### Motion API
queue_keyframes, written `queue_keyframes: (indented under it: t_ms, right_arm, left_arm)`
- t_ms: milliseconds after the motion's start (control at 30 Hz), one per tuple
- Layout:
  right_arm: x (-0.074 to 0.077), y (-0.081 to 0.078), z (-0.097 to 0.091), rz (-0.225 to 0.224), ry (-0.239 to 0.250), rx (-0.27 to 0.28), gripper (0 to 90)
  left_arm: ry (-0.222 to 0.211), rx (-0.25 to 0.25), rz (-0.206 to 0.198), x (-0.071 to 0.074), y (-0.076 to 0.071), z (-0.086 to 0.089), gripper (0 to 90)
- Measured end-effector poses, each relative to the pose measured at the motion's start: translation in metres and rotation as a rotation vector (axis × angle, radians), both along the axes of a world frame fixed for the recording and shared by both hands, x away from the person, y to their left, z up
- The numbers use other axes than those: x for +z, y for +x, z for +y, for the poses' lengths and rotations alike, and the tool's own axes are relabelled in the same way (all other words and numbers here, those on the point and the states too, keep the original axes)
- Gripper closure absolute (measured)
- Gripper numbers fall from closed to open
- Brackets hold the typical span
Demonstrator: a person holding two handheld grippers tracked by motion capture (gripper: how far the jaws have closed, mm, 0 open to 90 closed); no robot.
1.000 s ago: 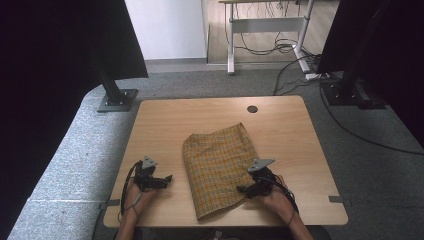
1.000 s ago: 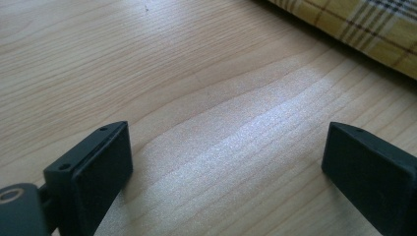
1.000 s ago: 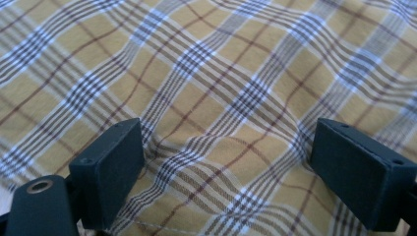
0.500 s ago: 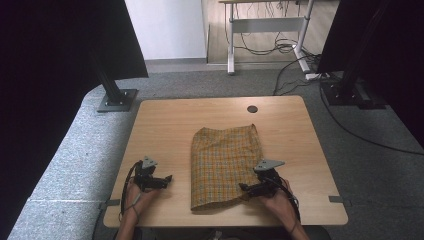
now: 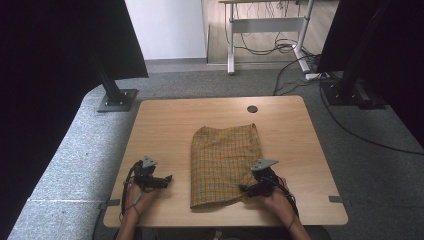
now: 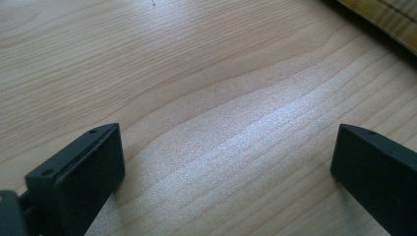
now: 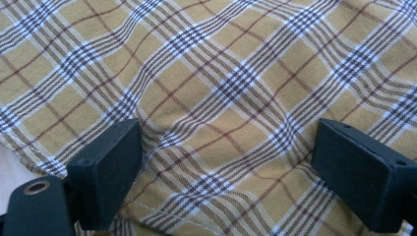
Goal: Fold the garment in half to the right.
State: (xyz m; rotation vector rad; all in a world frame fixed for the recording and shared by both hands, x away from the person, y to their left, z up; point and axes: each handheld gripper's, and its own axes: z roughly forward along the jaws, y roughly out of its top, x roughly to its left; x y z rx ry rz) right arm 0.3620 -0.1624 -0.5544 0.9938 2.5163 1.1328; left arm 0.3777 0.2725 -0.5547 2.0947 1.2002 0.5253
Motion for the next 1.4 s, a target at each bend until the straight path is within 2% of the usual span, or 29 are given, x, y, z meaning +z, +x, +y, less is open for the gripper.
queue_keyframes:
  t_ms: [133, 500, 867, 1033, 1233, 1400]
  right_arm:
    - [-0.001, 0.010, 0.002, -0.010, 0.006, -0.021, 11.4]
    - [0.000, 0.050, 0.009, -0.007, 0.005, 0.001, 11.4]
    - [0.001, 0.087, 0.019, -0.003, 0.012, -0.019, 11.3]
    - [0.001, 0.090, 0.018, 0.007, 0.028, -0.015, 10.6]
    - [0.004, 0.086, 0.009, 0.002, 0.114, -0.016, 9.5]
    - [0.013, 0.078, 0.006, -0.027, 0.120, -0.009, 8.8]
  left_arm:
    - [0.000, 0.000, 0.000, 0.000, 0.000, 0.000, 0.0]
    - [-0.001, -0.004, -0.001, 0.000, 0.001, 0.000, 0.0]
    - [-0.001, -0.005, -0.001, 0.000, 0.001, 0.000, 0.0]
    - [-0.001, -0.004, 0.000, 0.000, 0.001, 0.000, 0.0]
    - [-0.001, -0.002, 0.000, 0.000, 0.001, -0.001, 0.0]
    - [-0.002, 0.001, 0.000, 0.000, 0.001, -0.001, 0.0]
